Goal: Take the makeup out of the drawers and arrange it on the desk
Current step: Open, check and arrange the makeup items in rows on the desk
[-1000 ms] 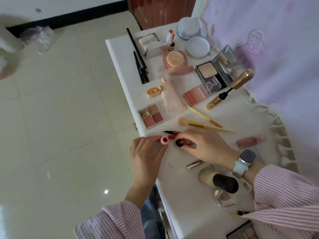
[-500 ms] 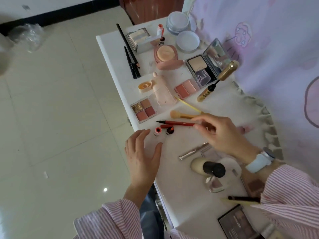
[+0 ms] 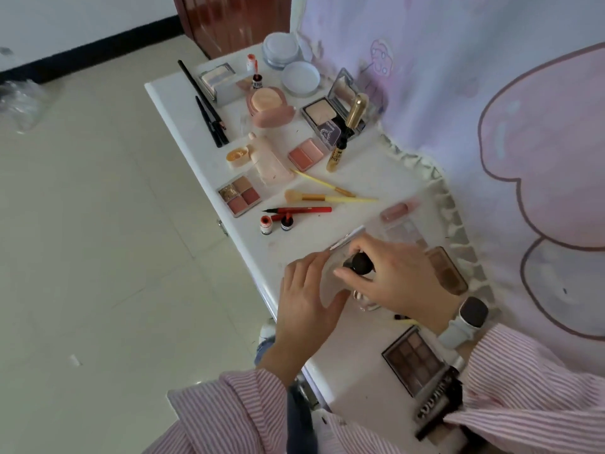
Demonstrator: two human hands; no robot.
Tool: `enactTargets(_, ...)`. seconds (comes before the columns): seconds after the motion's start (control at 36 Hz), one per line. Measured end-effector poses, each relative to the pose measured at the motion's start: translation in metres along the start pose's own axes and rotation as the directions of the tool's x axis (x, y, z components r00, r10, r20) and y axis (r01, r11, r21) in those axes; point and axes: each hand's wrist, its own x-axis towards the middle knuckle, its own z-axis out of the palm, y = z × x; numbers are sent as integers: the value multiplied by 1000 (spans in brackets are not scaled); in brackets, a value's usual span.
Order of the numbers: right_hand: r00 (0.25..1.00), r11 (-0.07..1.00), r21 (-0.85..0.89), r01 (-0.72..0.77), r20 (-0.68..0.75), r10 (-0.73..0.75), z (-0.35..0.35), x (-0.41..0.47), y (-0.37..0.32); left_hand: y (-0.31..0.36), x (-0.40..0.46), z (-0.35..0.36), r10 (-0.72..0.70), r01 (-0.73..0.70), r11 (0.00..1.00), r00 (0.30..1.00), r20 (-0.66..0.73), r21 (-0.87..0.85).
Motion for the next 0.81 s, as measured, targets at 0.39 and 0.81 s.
enactTargets(0.39,993,968,229,-105,79,89,-16,-11,12,7,22,8,53,-54,998,997,56,22)
enactTargets(0.81,926,967,91,-239,322,198,-38,7,22,12,32,-11,109,-114,993,971,212,9)
